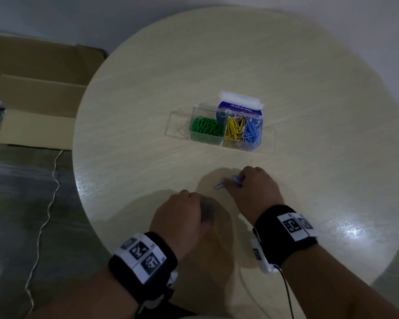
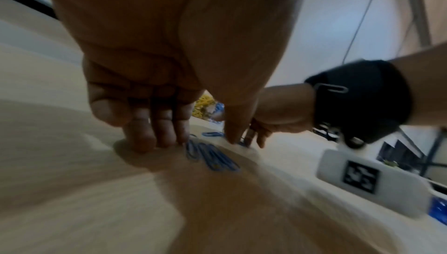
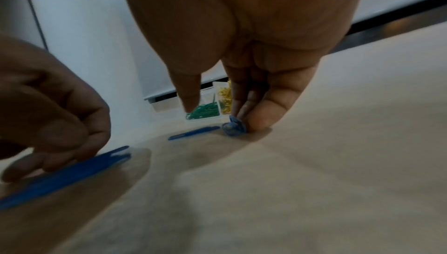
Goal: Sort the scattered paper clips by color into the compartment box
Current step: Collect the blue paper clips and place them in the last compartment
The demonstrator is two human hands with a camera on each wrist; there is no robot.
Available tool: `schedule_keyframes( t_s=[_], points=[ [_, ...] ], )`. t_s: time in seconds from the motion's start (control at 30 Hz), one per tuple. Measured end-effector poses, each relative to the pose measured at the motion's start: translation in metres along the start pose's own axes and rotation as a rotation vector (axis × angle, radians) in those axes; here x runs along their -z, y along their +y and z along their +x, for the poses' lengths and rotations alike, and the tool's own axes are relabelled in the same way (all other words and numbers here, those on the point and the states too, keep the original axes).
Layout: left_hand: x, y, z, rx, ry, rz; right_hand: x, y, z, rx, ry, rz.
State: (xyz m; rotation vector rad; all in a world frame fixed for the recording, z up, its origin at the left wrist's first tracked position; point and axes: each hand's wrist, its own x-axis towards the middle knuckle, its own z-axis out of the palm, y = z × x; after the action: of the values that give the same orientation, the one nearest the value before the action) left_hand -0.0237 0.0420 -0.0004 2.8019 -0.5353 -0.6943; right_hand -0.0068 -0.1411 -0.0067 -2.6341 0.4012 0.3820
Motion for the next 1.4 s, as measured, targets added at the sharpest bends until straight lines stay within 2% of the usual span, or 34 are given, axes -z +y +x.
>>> schedule_keyframes(
  t_s=[0.13, 0.43, 0.67, 0.8, 1.0, 1.1, 1.23, 1.4],
  points=[
    [-0.004, 0.011, -0.003, -0.012, -0.060, 0.076, -0.005, -0.014, 0.007, 0.033, -0.074, -0.085],
    [-0.011, -0.004, 0.009, -0.016, -0.103, -0.009, -0.003, 0.005, -0.003, 0.076, -0.009, -0.031],
    [-0.005, -0.003, 0.009, -0.057, -0.036, 0.022, -0.001, 0.012, -0.006, 0.144, -0.033, -0.099],
    [0.000, -0.002, 0.011, -0.077, -0.006, 0.093, 0.004, 0.024, -0.003, 0.150, 0.002, -0.120],
    [-0.006, 0.020, 0.021, -0.217, 0.064, -0.023, 0.011, 0.042, -0.011, 0.071, 0.034, -0.071],
    [-0.013, 0.034, 0.021, -0.223, 0.044, 0.025, 0.012, 0.047, -0.014, 0.049, 0.045, -0.058],
    [-0.014, 0.041, 0.018, -0.236, -0.026, 0.079, 0.008, 0.051, -0.017, 0.106, 0.027, -0.094],
    [-0.012, 0.050, 0.022, -0.250, -0.019, 0.121, 0.009, 0.059, -0.019, 0.096, -0.038, -0.090]
  ],
)
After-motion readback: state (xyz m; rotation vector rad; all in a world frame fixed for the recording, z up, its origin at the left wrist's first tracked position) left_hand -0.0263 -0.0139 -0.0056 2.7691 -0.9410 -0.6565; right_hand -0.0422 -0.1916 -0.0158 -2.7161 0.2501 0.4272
